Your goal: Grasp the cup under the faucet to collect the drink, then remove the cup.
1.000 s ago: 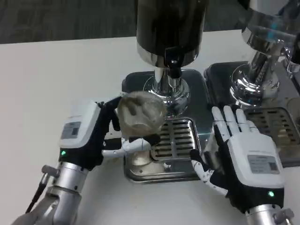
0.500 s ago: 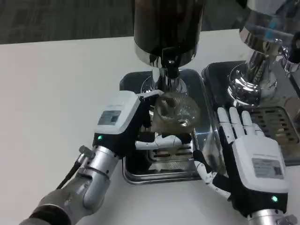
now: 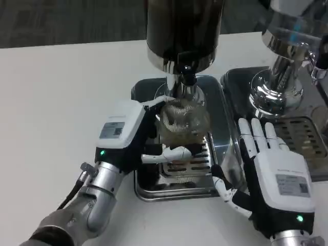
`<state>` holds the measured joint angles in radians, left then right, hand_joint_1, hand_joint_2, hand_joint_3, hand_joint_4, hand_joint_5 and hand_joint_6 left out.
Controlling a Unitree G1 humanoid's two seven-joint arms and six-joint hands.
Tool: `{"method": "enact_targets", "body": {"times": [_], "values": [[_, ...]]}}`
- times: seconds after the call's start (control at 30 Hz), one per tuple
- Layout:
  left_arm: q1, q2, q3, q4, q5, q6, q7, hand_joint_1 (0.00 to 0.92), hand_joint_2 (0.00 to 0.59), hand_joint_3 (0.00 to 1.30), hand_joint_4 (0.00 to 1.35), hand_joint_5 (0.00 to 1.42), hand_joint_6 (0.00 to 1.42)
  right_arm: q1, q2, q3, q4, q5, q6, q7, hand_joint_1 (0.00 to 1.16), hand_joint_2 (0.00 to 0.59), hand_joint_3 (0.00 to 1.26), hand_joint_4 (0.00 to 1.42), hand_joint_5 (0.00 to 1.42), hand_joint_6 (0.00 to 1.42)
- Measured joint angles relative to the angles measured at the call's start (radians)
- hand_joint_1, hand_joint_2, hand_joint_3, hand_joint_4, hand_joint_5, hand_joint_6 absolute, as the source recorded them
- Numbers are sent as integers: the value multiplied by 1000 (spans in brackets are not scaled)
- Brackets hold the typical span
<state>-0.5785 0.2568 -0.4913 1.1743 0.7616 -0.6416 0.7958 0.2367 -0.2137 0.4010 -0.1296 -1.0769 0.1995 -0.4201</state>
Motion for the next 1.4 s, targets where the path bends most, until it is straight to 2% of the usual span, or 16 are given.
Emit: {"method": "enact_targets", "body": {"times": [0.2,0.3,0.4,0.53,0.77,0.93,1.1,1.17,1.3,1.4], "values": [[0,1,0,7,-9,1,-17,232,32,202,240,759,940,-4,-2,-4,1,4,-1,0,389,392,25,0,0,145],[0,1,-3,8,-9,6,-40,126,6,120,126,654,813,-7,-2,-7,1,6,-1,0,389,392,25,0,0,145],[0,1,-3,7,-10,3,-47,52,0,104,108,611,768,-8,-2,-11,2,9,-3,0,387,394,25,0,0,145],[0,5,-2,4,-11,-13,-48,2,0,101,104,608,738,-9,-5,-17,4,15,-12,0,380,394,24,0,0,145],[13,17,22,-10,-53,-69,-51,0,0,110,148,617,705,-18,-19,-38,5,35,-24,0,359,378,14,0,0,146],[72,65,56,-56,-90,-128,-52,0,0,92,128,549,585,-21,-32,-49,5,57,-35,0,351,374,13,0,0,146],[123,109,104,-125,-129,-167,-55,0,0,89,175,571,588,-32,-37,-56,14,87,-53,0,319,373,13,0,0,146],[149,126,133,-172,-155,-186,-66,0,0,82,149,500,525,-39,-38,-59,20,98,-62,1,319,359,7,0,0,146],[216,151,198,-310,-217,-223,-129,0,0,1,2,201,175,-52,-48,-73,44,129,-82,2,318,353,4,0,0,146],[251,168,222,-387,-296,-264,-230,0,0,0,0,93,81,-59,-58,-80,53,153,-93,4,318,352,4,0,0,146]]}}
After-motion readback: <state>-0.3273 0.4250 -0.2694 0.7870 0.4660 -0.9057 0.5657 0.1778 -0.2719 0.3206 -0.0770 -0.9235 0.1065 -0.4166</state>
